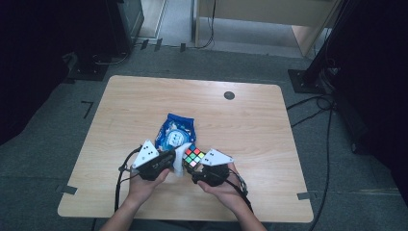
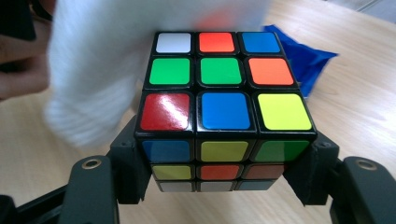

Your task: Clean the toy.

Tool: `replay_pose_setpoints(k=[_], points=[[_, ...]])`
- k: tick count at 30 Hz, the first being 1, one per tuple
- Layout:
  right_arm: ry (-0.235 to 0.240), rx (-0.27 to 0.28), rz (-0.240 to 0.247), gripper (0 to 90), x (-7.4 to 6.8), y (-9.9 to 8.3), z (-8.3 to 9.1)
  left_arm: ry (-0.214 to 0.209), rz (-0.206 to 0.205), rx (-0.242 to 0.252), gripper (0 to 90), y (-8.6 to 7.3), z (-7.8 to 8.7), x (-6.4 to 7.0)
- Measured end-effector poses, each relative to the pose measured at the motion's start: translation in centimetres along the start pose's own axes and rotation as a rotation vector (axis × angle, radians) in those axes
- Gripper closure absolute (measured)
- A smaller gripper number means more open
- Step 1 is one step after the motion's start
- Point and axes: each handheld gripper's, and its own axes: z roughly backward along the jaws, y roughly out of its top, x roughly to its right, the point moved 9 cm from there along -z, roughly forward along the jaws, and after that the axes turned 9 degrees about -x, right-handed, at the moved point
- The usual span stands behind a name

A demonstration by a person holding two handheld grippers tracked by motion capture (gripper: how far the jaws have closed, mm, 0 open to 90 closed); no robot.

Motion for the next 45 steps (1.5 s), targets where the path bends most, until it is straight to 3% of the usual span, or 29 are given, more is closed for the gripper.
replay_pose_setpoints(k=[4, 7, 8, 12, 14, 17, 20, 24, 26, 29, 34, 36, 39, 45], points=[[0.006, -0.026, 0.028, 34.1, -0.7, -0.1, -0.4, -0.019, -0.059, -0.018, 89.6, -0.1, -0.4, 1.5], [0.001, -0.038, 0.045, 34.1, -1.2, -0.1, -0.5, -0.025, -0.122, -0.043, 89.5, -0.4, -0.9, 2.8], [-0.005, -0.051, 0.054, 34.2, -1.5, -0.2, -0.6, -0.021, -0.162, -0.052, 89.3, -0.5, -1.2, 3.5], [-0.015, -0.050, 0.062, 34.1, -1.5, -0.2, -0.6, 0.001, -0.194, -0.055, 89.2, -0.5, -1.2, 3.7], [-0.013, -0.051, 0.061, 34.2, -1.5, -0.2, -0.5, 0.005, -0.188, -0.051, 89.2, -0.5, -1.2, 3.4], [-0.018, -0.044, 0.064, 34.2, -1.5, 0.0, -0.4, 0.056, -0.156, -0.057, 89.3, -0.4, -1.1, 2.2], [-0.014, -0.035, 0.067, 34.3, -1.5, 0.1, -0.2, 0.110, -0.084, -0.059, 89.3, -0.5, -0.7, 0.1], [-0.009, -0.026, 0.071, 34.3, -1.6, 0.3, 0.0, 0.129, -0.021, -0.062, 89.3, -0.7, -0.4, -1.2], [-0.007, -0.025, 0.068, 34.3, -1.7, 0.3, 0.0, 0.134, -0.026, -0.058, 89.1, -0.6, -0.5, -1.0], [-0.010, -0.035, 0.075, 34.3, -1.7, 0.2, -0.1, 0.131, -0.073, -0.060, 88.9, -0.5, -0.6, 0.2], [-0.023, -0.050, 0.080, 34.3, -1.7, 0.0, -0.4, 0.087, -0.147, -0.061, 88.7, -0.5, -1.2, 2.6], [-0.023, -0.053, 0.077, 34.3, -1.7, -0.1, -0.4, 0.086, -0.159, -0.059, 88.6, -0.5, -1.2, 3.0], [-0.025, -0.052, 0.079, 34.3, -1.7, 0.0, -0.3, 0.114, -0.148, -0.063, 88.5, -0.4, -1.2, 2.3], [-0.016, -0.039, 0.093, 34.3, -2.0, 0.2, -0.1, 0.204, -0.051, -0.087, 88.8, -0.9, -0.6, -1.4]])
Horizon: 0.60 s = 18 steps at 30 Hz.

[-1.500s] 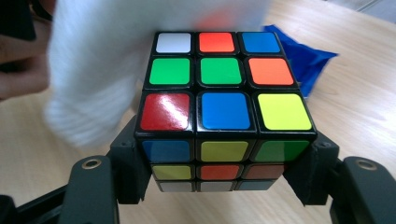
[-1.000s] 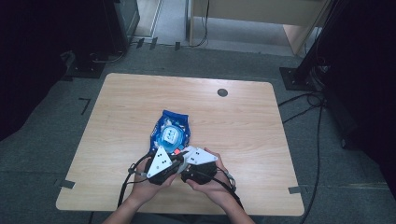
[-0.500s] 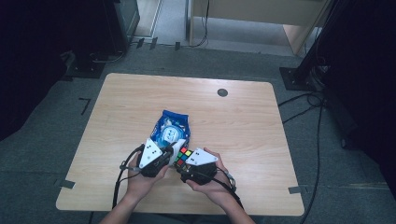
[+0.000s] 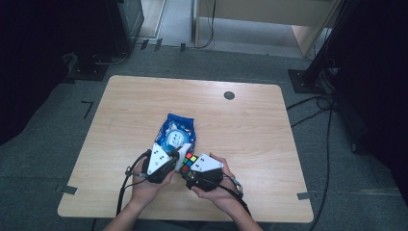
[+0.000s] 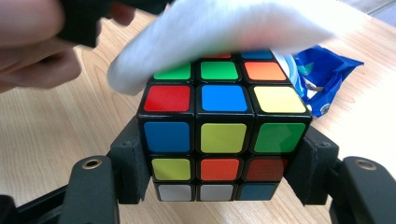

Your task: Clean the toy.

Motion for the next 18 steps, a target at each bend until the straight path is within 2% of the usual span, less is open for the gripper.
replay_pose_setpoints(k=[2, 7, 11, 14, 16, 18], points=[[0.003, 0.019, 0.004, 34.2, 0.0, 0.3, 0.3, 0.023, 0.016, -0.007, 88.6, -0.2, 0.1, -0.9], [-0.013, 0.030, -0.013, 34.3, 0.7, 0.4, 0.7, 0.055, 0.073, 0.021, 87.3, -0.1, 1.2, -3.4], [-0.031, 0.035, -0.039, 34.3, 1.7, 0.2, 1.1, 0.111, 0.124, 0.022, 86.6, -0.6, 2.2, -6.2], [-0.035, 0.041, -0.056, 34.3, 2.2, 0.2, 1.3, 0.174, 0.167, 0.014, 85.5, -1.3, 2.8, -8.2], [-0.041, 0.043, -0.058, 34.3, 2.5, 0.1, 1.4, 0.206, 0.186, 0.005, 83.3, -1.8, 3.0, -9.0], [-0.041, 0.043, -0.059, 34.3, 2.5, 0.1, 1.4, 0.217, 0.199, -0.005, 78.6, -2.1, 3.0, -9.3]])
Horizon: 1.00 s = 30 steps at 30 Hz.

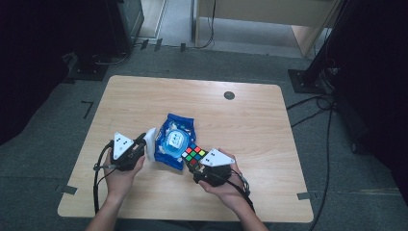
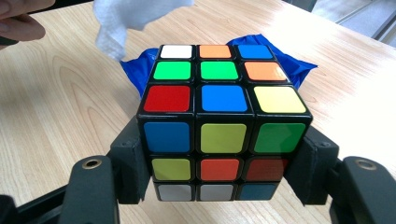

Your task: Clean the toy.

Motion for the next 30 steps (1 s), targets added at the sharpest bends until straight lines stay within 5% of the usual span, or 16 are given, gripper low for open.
replay_pose_setpoints(k=[7, 11, 14, 18, 21, 25, 30], points=[[-0.004, 0.001, 0.004, 34.3, 0.1, 0.0, -0.1, 0.076, 0.034, -0.017, 54.6, 0.2, 0.1, -0.3], [-0.006, 0.003, -0.006, 34.3, 0.2, 0.0, 0.1, 0.173, 0.011, -0.065, 47.3, -0.2, 0.0, -1.4], [-0.008, 0.005, -0.012, 34.3, 0.4, 0.0, 0.1, 0.142, -0.004, -0.087, 50.7, -0.6, -0.3, -1.3], [-0.011, 0.006, -0.017, 34.2, 0.4, 0.0, 0.1, 0.073, -0.050, -0.073, 75.9, -1.0, -0.7, 0.1], [-0.012, 0.007, -0.015, 34.2, 0.4, 0.0, 0.1, 0.038, -0.064, -0.113, 85.3, -2.1, -2.0, 0.8], [-0.012, 0.005, -0.019, 34.3, 0.5, -0.1, 0.1, -0.008, -0.074, -0.183, 85.2, -3.6, -3.3, 1.2], [-0.014, 0.003, -0.022, 34.2, 0.8, -0.2, 0.0, -0.003, -0.072, -0.266, 68.0, -4.5, -3.8, 0.3]])
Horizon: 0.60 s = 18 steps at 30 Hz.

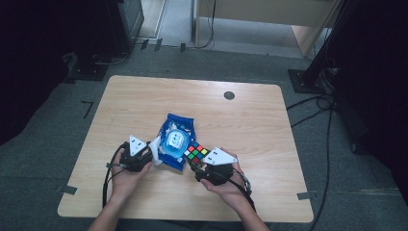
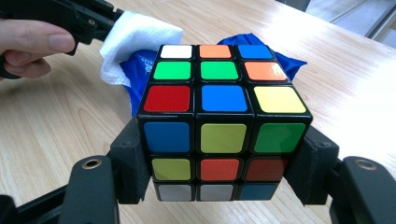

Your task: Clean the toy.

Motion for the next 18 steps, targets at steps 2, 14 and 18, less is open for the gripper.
replay_pose_setpoints(k=[2, 14, 18], points=[[0.000, -0.001, -0.005, 34.2, 0.1, -0.1, -0.1, -0.004, 0.002, -0.035, 62.3, -0.4, -0.1, -0.5], [0.012, 0.010, -0.002, 34.2, 0.2, 0.7, -0.6, -0.010, -0.035, -0.116, 46.3, -2.2, 0.7, -1.9], [0.015, 0.018, 0.002, 34.2, 0.2, 1.2, -0.7, -0.042, -0.039, -0.102, 38.3, -2.4, 1.6, -2.0]])
